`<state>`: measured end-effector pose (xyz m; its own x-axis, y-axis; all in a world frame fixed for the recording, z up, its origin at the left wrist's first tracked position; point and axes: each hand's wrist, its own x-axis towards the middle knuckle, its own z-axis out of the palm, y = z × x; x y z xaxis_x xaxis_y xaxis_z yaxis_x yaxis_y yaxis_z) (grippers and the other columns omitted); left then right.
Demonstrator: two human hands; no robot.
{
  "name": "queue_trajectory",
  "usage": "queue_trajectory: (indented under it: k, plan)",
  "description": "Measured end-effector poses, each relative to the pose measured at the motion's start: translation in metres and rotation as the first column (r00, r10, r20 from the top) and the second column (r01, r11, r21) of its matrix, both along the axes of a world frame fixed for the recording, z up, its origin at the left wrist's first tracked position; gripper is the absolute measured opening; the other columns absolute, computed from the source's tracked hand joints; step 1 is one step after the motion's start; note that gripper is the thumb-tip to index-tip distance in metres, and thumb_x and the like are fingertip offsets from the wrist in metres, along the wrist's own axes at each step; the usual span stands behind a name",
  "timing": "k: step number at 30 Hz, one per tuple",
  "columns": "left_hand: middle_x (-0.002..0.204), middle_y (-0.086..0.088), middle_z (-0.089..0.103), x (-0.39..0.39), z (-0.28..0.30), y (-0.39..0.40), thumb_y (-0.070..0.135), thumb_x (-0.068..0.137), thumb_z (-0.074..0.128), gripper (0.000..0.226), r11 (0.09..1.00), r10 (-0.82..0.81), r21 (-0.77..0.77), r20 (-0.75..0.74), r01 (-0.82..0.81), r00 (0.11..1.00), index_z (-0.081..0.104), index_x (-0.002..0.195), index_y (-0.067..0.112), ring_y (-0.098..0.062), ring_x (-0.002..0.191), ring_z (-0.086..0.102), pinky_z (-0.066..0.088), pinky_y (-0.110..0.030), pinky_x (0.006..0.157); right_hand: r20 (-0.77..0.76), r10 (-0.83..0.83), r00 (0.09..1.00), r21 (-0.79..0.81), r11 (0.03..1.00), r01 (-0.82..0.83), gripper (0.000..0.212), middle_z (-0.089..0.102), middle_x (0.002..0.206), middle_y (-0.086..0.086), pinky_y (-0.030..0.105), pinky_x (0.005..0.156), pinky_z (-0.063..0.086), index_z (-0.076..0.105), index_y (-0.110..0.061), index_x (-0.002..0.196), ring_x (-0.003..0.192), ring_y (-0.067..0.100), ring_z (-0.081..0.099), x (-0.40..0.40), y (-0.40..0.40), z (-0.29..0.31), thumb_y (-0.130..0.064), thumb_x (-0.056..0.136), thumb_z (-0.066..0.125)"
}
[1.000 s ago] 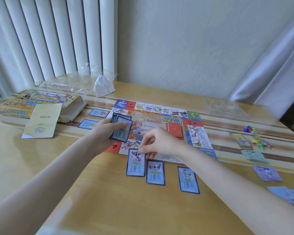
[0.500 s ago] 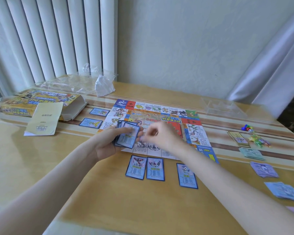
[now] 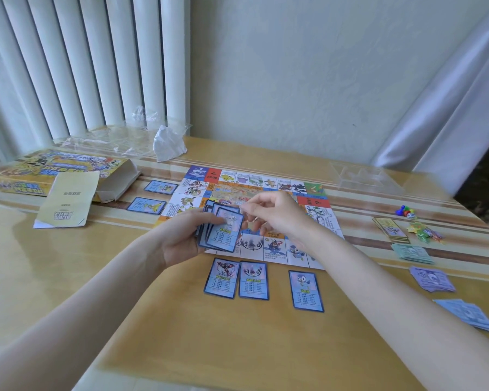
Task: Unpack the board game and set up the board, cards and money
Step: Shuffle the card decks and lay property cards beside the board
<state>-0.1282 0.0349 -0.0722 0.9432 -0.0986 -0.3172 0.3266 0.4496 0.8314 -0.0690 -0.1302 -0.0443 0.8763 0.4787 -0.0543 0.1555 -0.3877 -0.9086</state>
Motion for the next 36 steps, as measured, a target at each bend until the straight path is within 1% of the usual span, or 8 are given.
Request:
queue_trajectory:
  k: [4, 10, 12, 15, 20, 26, 31, 36]
  plan:
    - [0.092, -0.017, 0.072, 0.003, 0.001, -0.009, -0.003, 0.085, 0.057, 0.019, 0.993, 0.072, 0.094, 0.046, -0.076, 0.996, 0.059, 0.103, 0.003, -0.025, 0.079, 0.071, 0.060, -0.034, 0.065, 0.045, 0.029, 0.999, -0.019, 0.999, -0.028, 0.009, 0.061, 0.068, 0.002, 0.016, 0.049, 0.047, 0.063, -0.010, 0.082, 0.050, 0.006, 0.056, 0.000, -0.002, 0.007, -0.006, 0.081, 0.070]
    - [0.091, -0.015, 0.070, 0.008, 0.014, -0.020, 0.005, 0.087, 0.059, 0.022, 0.984, 0.107, 0.132, 0.099, -0.120, 0.989, 0.057, 0.109, 0.001, -0.022, 0.076, 0.069, 0.059, -0.027, 0.060, 0.148, -0.044, 0.988, 0.011, 0.999, 0.043, 0.017, 0.060, 0.065, 0.003, 0.022, 0.051, 0.048, 0.061, -0.012, 0.076, 0.048, 0.008, 0.054, 0.006, -0.012, 0.014, 0.001, 0.078, 0.071]
    - [0.096, -0.017, 0.068, 0.010, 0.017, -0.019, 0.006, 0.088, 0.060, 0.031, 0.977, 0.152, 0.140, 0.090, -0.164, 0.984, 0.052, 0.117, -0.001, -0.023, 0.078, 0.068, 0.059, -0.028, 0.059, 0.172, -0.095, 0.980, 0.024, 0.995, 0.092, 0.017, 0.060, 0.066, 0.002, 0.020, 0.050, 0.048, 0.062, -0.013, 0.076, 0.049, 0.007, 0.054, 0.011, -0.019, 0.018, 0.002, 0.078, 0.071]
    - [0.099, -0.016, 0.070, 0.008, 0.016, -0.016, 0.004, 0.088, 0.058, 0.037, 0.982, 0.158, 0.087, 0.082, -0.165, 0.984, 0.050, 0.124, -0.002, -0.023, 0.082, 0.070, 0.058, -0.028, 0.058, 0.120, -0.145, 0.982, 0.052, 0.989, 0.140, 0.015, 0.062, 0.069, 0.005, 0.016, 0.048, 0.048, 0.063, -0.010, 0.076, 0.048, 0.006, 0.054, 0.017, -0.034, 0.023, 0.004, 0.080, 0.068]
    - [0.107, -0.017, 0.069, 0.006, 0.009, -0.022, -0.001, 0.090, 0.052, 0.034, 0.995, 0.095, -0.041, 0.073, -0.092, 0.993, 0.049, 0.123, -0.005, -0.025, 0.096, 0.069, 0.059, -0.031, 0.071, -0.015, -0.145, 0.989, 0.089, 0.985, 0.145, 0.010, 0.064, 0.076, 0.010, 0.020, 0.057, 0.054, 0.067, -0.005, 0.080, 0.058, 0.013, 0.058, 0.022, -0.062, 0.022, 0.005, 0.081, 0.065]
    - [0.099, -0.018, 0.071, 0.015, 0.008, -0.036, 0.003, 0.086, 0.060, 0.035, 0.993, 0.093, 0.074, 0.056, -0.097, 0.994, 0.049, 0.119, -0.003, -0.025, 0.088, 0.071, 0.058, -0.032, 0.062, -0.032, -0.104, 0.994, 0.119, 0.987, 0.107, 0.011, 0.063, 0.074, 0.010, 0.019, 0.057, 0.054, 0.069, -0.006, 0.080, 0.058, 0.014, 0.058, 0.029, -0.075, 0.025, 0.004, 0.081, 0.066]
    - [0.089, -0.014, 0.069, 0.032, 0.018, -0.053, 0.006, 0.087, 0.061, 0.008, 0.979, 0.053, 0.196, 0.068, -0.065, 0.996, 0.059, 0.094, 0.004, -0.020, 0.072, 0.068, 0.058, -0.026, 0.058, -0.049, -0.082, 0.995, 0.084, 0.993, 0.086, 0.013, 0.065, 0.073, 0.008, 0.018, 0.058, 0.054, 0.069, -0.004, 0.082, 0.057, 0.010, 0.061, 0.040, -0.080, 0.034, 0.007, 0.082, 0.063]
    - [0.083, -0.012, 0.071, 0.055, 0.029, -0.073, 0.005, 0.089, 0.058, 0.006, 0.978, -0.008, 0.209, 0.095, -0.012, 0.995, 0.060, 0.094, 0.004, -0.019, 0.069, 0.070, 0.057, -0.026, 0.058, -0.034, -0.157, 0.987, 0.113, 0.981, 0.159, 0.013, 0.065, 0.078, 0.014, 0.021, 0.060, 0.057, 0.067, -0.002, 0.085, 0.055, 0.013, 0.061, 0.055, -0.086, 0.044, 0.009, 0.080, 0.065]
